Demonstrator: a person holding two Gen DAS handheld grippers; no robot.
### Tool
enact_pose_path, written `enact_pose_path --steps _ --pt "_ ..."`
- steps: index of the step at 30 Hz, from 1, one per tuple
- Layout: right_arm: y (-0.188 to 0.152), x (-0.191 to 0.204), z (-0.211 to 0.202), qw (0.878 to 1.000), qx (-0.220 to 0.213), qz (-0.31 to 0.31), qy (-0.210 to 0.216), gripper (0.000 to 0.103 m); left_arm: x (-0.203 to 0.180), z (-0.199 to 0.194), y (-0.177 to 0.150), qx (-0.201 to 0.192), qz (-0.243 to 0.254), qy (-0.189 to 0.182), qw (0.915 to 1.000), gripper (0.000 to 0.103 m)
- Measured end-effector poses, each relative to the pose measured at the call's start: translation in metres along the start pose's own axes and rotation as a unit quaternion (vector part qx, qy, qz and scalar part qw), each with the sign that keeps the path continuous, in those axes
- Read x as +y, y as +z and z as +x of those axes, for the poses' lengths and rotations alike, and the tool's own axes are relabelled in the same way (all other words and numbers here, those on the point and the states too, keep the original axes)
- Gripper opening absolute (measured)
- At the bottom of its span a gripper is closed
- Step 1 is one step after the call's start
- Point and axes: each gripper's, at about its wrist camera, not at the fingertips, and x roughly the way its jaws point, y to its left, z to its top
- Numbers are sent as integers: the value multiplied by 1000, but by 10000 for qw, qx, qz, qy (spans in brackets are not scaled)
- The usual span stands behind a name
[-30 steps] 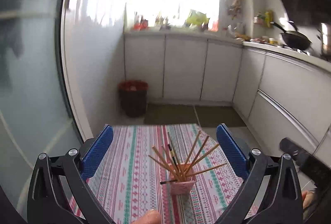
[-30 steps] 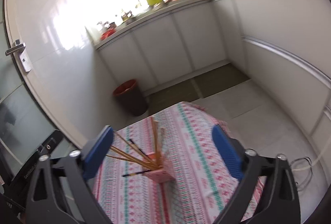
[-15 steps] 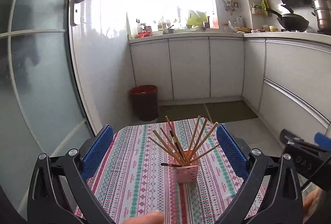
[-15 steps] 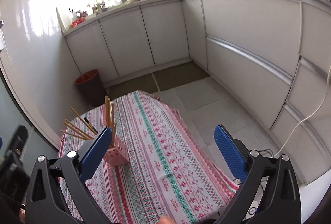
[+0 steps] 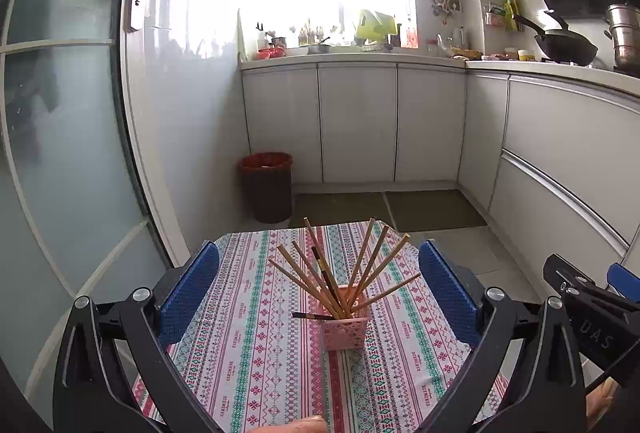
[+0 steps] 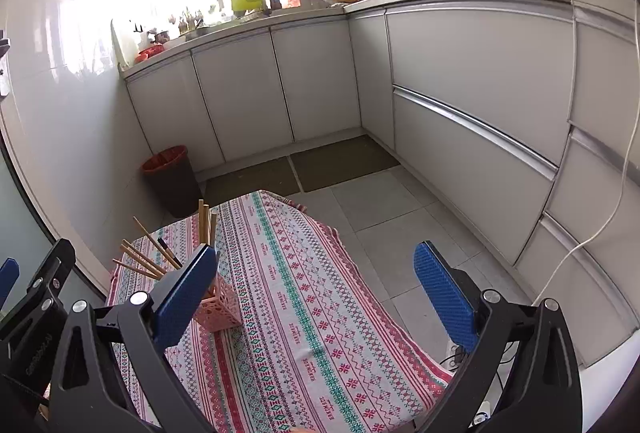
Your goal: Organize utensils
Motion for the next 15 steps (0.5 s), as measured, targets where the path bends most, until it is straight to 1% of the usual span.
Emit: enact_pose_path --steps 15 --pt "-2 5 -2 9999 -37 -114 20 96 5 2 -1 89 -47 67 9999 96"
